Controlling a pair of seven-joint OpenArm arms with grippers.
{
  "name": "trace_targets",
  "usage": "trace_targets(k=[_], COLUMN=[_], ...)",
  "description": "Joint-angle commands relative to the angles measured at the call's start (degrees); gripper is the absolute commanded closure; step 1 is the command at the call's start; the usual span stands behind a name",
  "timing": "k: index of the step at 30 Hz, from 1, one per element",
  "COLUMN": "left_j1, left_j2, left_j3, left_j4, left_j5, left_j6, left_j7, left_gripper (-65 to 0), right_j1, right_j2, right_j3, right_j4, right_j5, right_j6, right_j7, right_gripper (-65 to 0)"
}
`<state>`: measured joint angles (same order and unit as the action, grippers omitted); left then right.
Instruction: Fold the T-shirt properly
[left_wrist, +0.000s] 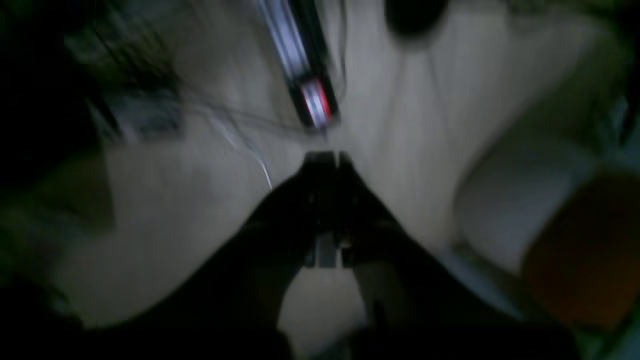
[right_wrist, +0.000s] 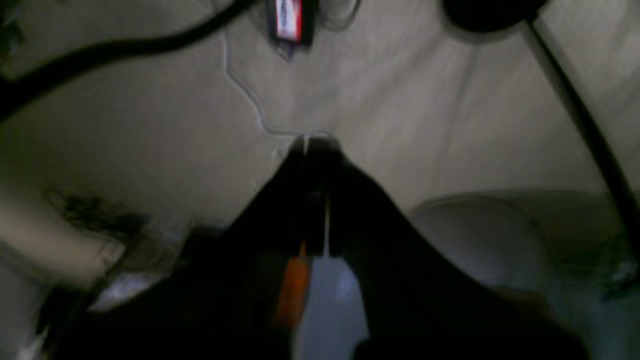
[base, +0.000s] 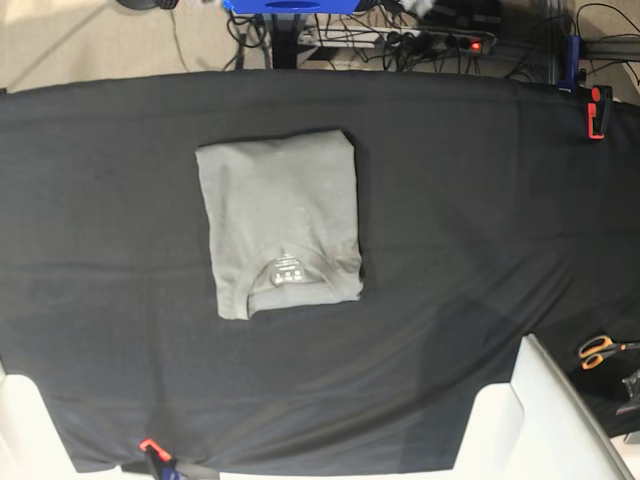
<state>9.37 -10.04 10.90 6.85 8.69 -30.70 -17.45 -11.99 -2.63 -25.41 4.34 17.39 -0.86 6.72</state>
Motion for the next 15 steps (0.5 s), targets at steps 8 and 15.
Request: trace_targets(k=[8,15], left_j1=[-4.4,-6.9], left_j2=[0.9,1.0], left_j3=[0.6,0.6], left_j4=[-0.1,-0.1], left_j5=[0.8,0.9], left_j6=[14.7,14.7], left_j7=[-0.6,-0.7], left_gripper=[0.0,0.0], right_j1=[1.9,2.3], right_j2=[3.8,4.7], right_j3=[1.2,8.4], right_j4=[-2.9,-1.7], right_j5=[-0.9,-1.0], right_j6=[-0.6,-0.6], right_j7=[16.8,16.8], right_gripper=[-1.5,-1.5])
